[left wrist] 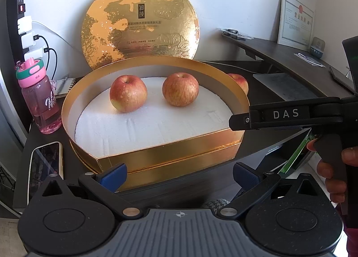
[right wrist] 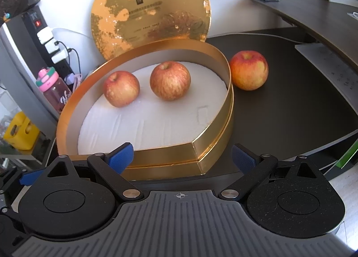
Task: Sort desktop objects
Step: 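Withdraw the right tool from the box and hold it back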
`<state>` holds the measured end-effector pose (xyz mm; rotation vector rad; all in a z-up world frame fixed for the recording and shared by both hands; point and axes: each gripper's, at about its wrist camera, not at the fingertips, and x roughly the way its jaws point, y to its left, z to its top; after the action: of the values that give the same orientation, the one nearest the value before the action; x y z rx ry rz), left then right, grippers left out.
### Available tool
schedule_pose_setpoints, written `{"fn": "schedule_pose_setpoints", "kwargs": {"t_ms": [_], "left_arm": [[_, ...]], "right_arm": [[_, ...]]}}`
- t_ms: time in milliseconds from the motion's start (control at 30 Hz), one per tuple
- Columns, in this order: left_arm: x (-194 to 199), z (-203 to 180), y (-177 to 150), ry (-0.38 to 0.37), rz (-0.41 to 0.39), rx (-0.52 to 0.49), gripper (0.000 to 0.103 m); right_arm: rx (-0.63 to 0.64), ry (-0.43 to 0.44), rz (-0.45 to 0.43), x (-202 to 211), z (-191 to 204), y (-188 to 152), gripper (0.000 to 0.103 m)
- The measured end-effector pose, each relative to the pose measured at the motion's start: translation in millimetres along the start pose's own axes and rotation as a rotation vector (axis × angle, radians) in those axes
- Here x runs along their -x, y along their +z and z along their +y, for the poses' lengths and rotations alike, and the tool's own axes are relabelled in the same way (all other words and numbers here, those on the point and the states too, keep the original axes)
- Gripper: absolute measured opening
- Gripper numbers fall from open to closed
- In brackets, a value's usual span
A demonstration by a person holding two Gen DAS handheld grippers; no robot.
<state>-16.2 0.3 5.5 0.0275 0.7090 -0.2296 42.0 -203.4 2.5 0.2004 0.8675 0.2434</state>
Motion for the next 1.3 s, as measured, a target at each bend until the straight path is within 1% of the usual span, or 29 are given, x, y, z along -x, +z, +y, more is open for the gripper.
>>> {"fn": "schedule_pose_setpoints", "kwargs": {"t_ms": [467, 967, 1100, 1300], "left_arm": [[-1.4, 3.9, -0.6, -0.003, 0.003, 0.009, 0.102], [-6.1, 4.5, -0.8, 0.001, 0.013, 0.011, 0.102], [-8.3, 0.3, -0.2, -0.017, 0.009, -0.005, 0.102], [-12.7, -9.4, 6.8, -0.039, -0.021, -0.032, 0.102]], "right_arm": [[-0.006, 0.003, 0.016, -4.5, 4.0, 2.6, 0.098], [-0.013, 0.003, 0.02, -7.7, -0.5, 1.7, 0.098], [-0.027, 0.002, 0.009, -7.8, -7.3, 2.0, 0.098], [-0.054, 0.0, -0.017, -6.8, -20.9, 2.8, 0.098]]}}
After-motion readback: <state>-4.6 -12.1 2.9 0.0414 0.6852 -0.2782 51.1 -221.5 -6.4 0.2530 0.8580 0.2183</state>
